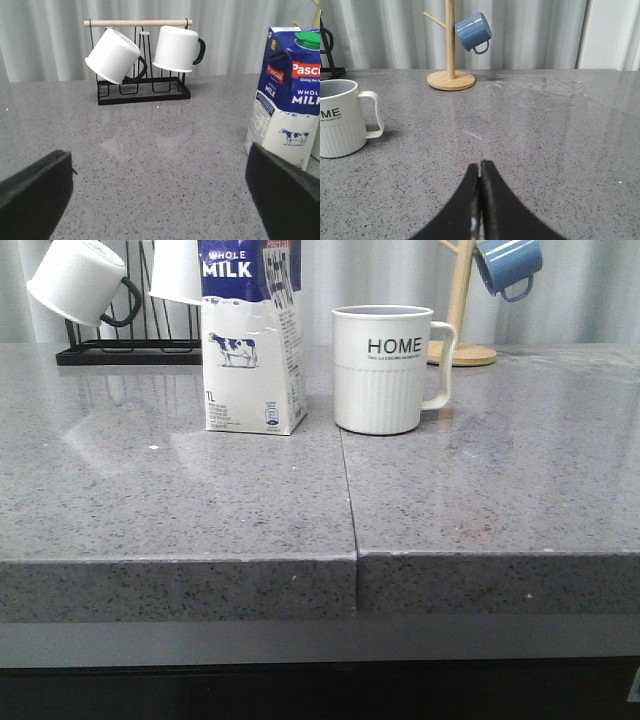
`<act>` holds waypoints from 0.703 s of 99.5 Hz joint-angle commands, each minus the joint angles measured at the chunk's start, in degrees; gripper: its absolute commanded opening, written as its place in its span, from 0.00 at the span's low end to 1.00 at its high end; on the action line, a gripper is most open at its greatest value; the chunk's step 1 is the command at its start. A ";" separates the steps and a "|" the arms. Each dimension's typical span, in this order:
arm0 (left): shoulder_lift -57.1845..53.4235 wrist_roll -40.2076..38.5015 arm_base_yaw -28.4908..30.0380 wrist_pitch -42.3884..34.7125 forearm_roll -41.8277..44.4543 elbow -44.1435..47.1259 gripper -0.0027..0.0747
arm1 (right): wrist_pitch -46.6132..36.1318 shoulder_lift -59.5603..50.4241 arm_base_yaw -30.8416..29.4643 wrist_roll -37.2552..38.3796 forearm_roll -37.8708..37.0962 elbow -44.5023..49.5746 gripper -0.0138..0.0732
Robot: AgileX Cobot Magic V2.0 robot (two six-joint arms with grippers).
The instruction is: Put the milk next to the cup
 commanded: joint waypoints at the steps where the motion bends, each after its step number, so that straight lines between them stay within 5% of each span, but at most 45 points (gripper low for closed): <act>1: -4.59 -1.69 0.28 -2.09 1.25 0.46 0.88 | -4.69 0.50 -0.32 0.05 -0.51 -1.41 0.02; 17: -11.03 -1.69 0.28 -0.90 1.77 3.37 0.63 | -4.69 0.50 -0.32 0.05 -0.51 -1.41 0.02; 36: -13.30 -1.46 0.28 -0.90 2.63 4.37 0.00 | -4.69 0.50 -0.32 0.05 -0.51 -1.41 0.02; 70: -13.30 -1.27 0.28 -0.90 2.68 4.42 0.01 | -4.69 0.50 -0.32 0.05 -0.51 -1.41 0.02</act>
